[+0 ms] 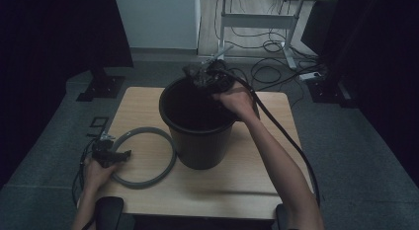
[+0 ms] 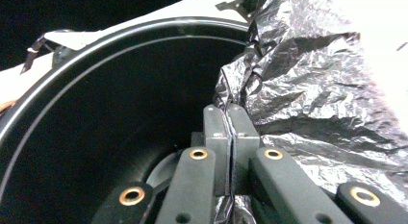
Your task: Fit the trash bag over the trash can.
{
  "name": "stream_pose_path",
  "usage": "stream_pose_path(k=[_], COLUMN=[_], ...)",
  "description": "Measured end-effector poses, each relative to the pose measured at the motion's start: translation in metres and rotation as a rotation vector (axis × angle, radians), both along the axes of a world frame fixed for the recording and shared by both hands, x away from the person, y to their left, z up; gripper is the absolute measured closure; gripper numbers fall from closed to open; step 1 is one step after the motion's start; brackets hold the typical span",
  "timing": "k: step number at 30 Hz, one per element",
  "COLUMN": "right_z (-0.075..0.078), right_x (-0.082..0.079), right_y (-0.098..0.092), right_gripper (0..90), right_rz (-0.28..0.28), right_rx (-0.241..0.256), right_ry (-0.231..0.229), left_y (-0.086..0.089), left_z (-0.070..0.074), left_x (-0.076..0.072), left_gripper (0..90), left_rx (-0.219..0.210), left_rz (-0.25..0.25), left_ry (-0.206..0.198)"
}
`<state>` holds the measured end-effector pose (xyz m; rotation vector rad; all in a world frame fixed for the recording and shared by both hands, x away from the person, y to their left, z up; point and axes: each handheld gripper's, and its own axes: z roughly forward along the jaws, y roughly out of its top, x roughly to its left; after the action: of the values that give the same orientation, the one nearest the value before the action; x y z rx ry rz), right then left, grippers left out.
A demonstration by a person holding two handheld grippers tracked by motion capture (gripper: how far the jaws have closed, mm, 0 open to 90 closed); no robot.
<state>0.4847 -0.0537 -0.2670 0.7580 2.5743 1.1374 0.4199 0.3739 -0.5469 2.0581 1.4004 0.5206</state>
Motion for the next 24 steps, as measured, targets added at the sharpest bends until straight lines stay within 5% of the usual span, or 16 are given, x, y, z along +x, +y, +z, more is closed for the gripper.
stream_pose_path(k=[12, 21, 24], right_z=[-0.036, -0.046, -0.048], right_x=[0.005, 0.008, 0.007], right_y=[0.059, 0.073, 0.076], right_gripper=[88.1, 87.6, 81.1], right_rz=[0.119, 0.148, 0.157], right_rx=[-0.034, -0.069, -0.084], right_ry=[0.082, 0.132, 0.133], left_y=[0.000, 0.000, 0.000], left_z=[0.000, 0.000, 0.000], left_x=[0.000, 0.001, 0.001], left_gripper=[0.0, 0.0, 0.0], left_rx=[0.001, 0.000, 0.000], left_rz=[-0.005, -0.009, -0.009], left_ry=[0.000, 0.000, 0.000])
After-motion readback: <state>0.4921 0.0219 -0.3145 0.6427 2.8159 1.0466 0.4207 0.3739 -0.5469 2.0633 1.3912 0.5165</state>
